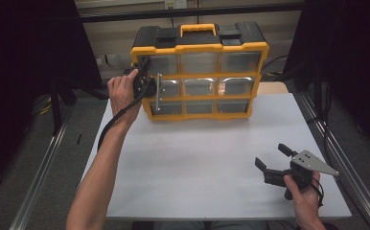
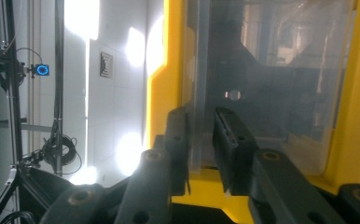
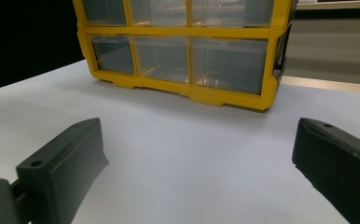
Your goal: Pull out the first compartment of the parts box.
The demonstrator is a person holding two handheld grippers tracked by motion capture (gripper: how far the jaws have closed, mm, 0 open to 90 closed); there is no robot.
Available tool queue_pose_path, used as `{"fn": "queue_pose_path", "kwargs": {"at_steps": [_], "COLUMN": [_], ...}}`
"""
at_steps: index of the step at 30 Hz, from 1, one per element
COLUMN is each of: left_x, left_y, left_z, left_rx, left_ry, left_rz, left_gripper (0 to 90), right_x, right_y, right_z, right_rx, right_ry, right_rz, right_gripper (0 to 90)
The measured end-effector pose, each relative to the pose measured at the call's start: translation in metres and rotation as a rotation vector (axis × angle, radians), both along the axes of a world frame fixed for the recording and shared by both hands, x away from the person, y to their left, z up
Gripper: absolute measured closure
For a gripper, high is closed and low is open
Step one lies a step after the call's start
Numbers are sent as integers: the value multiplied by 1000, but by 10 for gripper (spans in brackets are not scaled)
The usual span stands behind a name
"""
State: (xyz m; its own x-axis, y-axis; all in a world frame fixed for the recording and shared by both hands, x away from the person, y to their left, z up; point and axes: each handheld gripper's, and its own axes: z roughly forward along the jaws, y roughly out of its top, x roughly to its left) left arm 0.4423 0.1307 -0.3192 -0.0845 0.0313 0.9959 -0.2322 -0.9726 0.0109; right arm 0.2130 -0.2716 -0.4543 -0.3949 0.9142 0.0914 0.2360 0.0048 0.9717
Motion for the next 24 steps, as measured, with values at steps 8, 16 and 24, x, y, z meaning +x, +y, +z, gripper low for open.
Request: {"fn": "queue_pose_path", "kwargs": {"at_steps": [8, 16, 24], "left_x": [0, -2, -5], "left_y": [-1, 0, 1], "left_z": [0, 1, 2], "left_rx": [-7, 9, 21], "left_ry": [-16, -19, -35], "left_rz": [6, 3, -34], "left_gripper": [814, 833, 831], "right_x": [0, 0, 0], "right_y": [0, 0, 0], "right_z": [0, 0, 0], "right_rx": [0, 4, 2], "right_ry": [0, 0, -1], "right_rz": [-3, 4, 0], "right_gripper": [20, 21, 21]}}
